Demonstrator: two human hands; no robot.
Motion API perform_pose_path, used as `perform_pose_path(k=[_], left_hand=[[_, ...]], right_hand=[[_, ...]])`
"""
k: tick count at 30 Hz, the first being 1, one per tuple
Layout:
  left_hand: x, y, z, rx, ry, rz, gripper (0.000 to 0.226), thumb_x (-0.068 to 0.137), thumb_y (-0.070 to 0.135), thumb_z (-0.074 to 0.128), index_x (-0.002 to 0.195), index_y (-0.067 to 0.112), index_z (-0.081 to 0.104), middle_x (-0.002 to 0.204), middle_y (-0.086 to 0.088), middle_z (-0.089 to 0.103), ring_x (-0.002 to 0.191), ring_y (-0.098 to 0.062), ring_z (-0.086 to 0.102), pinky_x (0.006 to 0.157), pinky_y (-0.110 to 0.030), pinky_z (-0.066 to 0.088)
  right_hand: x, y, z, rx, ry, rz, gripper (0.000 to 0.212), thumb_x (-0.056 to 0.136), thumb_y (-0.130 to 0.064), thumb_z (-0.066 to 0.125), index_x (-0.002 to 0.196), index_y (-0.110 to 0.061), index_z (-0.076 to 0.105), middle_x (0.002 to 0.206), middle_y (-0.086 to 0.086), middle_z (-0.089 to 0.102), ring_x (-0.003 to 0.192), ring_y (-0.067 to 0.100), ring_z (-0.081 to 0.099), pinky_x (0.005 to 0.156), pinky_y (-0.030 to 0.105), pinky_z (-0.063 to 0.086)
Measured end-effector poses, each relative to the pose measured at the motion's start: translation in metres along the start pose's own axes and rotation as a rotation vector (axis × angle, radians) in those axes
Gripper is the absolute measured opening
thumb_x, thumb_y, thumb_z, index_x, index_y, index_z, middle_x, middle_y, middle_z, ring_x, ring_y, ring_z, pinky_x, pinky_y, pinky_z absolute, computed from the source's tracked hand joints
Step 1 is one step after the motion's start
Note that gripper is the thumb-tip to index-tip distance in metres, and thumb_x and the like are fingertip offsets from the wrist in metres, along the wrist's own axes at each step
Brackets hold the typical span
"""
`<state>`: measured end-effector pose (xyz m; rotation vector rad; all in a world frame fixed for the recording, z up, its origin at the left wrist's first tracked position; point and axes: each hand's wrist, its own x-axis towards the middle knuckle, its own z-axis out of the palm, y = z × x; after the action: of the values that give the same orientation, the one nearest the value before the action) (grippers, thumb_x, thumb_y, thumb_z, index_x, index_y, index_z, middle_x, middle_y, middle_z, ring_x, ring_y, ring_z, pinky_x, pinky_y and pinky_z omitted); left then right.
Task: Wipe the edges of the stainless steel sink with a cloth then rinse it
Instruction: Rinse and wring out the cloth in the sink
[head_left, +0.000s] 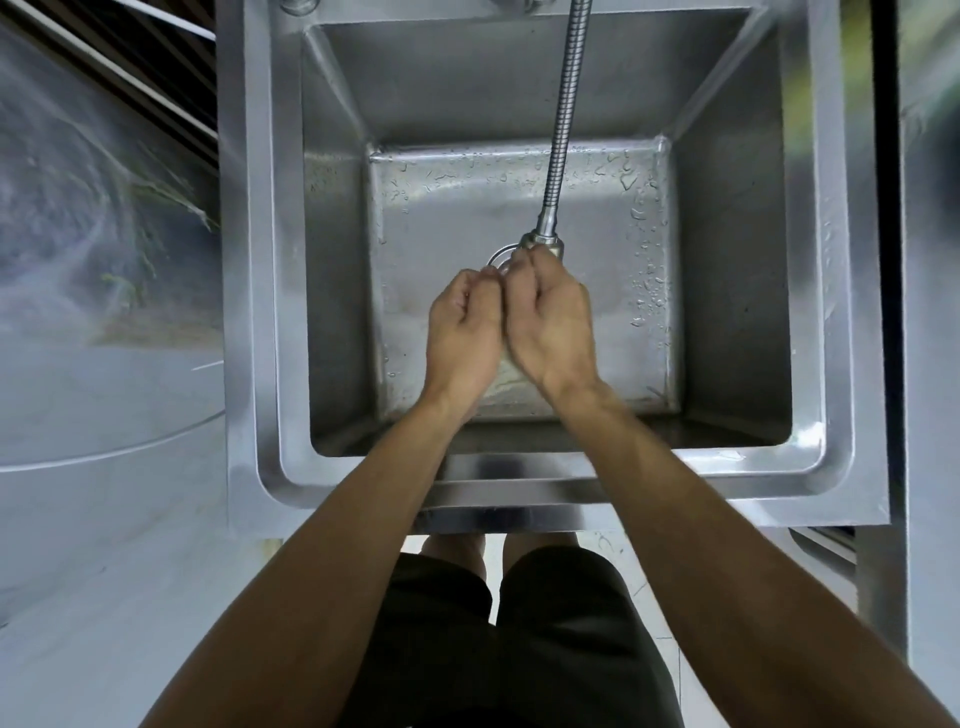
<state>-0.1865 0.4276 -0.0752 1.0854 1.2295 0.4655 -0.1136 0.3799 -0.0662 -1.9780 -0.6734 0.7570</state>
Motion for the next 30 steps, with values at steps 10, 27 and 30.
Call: perform_pose_path(k=[10, 27, 30], left_hand=[[0.002, -0.005, 0.010, 0.013, 0.028, -0.075, 0.035, 0.102, 0.010, 0.050, 0.068, 0.019, 0.049, 0.064, 0.003, 0.048, 0.069, -0.013, 0.047, 0.063, -0.030, 0.040], [0.017, -0.001, -0.025, 0.177, -0.287, -0.037, 0.017, 0.102, 0.033, 0.064, 0.116, 0.026, 0.059, 0.079, 0.004, 0.065, 0.050, -0.001, 0.050, 0.048, -0.024, 0.041], [0.024, -0.001, -0.030, 0.218, -0.259, -0.037, 0.018, 0.097, 0.035, 0.071, 0.111, 0.024, 0.069, 0.081, 0.005, 0.074, 0.062, -0.007, 0.062, 0.056, -0.025, 0.048]], right_hand=[[-0.013, 0.010, -0.002, -0.074, -0.023, 0.060, 0.026, 0.106, -0.016, 0.045, 0.082, -0.014, 0.055, 0.068, -0.003, 0.056, 0.061, 0.007, 0.054, 0.055, 0.019, 0.037], [-0.015, 0.030, -0.042, 0.360, -0.074, 0.191, 0.018, 0.094, -0.023, 0.075, 0.100, -0.020, 0.057, 0.089, -0.002, 0.059, 0.082, 0.007, 0.059, 0.078, 0.023, 0.051], [-0.013, 0.036, -0.057, 0.422, -0.294, 0.360, 0.040, 0.079, -0.024, 0.085, 0.114, -0.021, 0.067, 0.112, 0.018, 0.067, 0.098, 0.020, 0.069, 0.087, 0.032, 0.059]])
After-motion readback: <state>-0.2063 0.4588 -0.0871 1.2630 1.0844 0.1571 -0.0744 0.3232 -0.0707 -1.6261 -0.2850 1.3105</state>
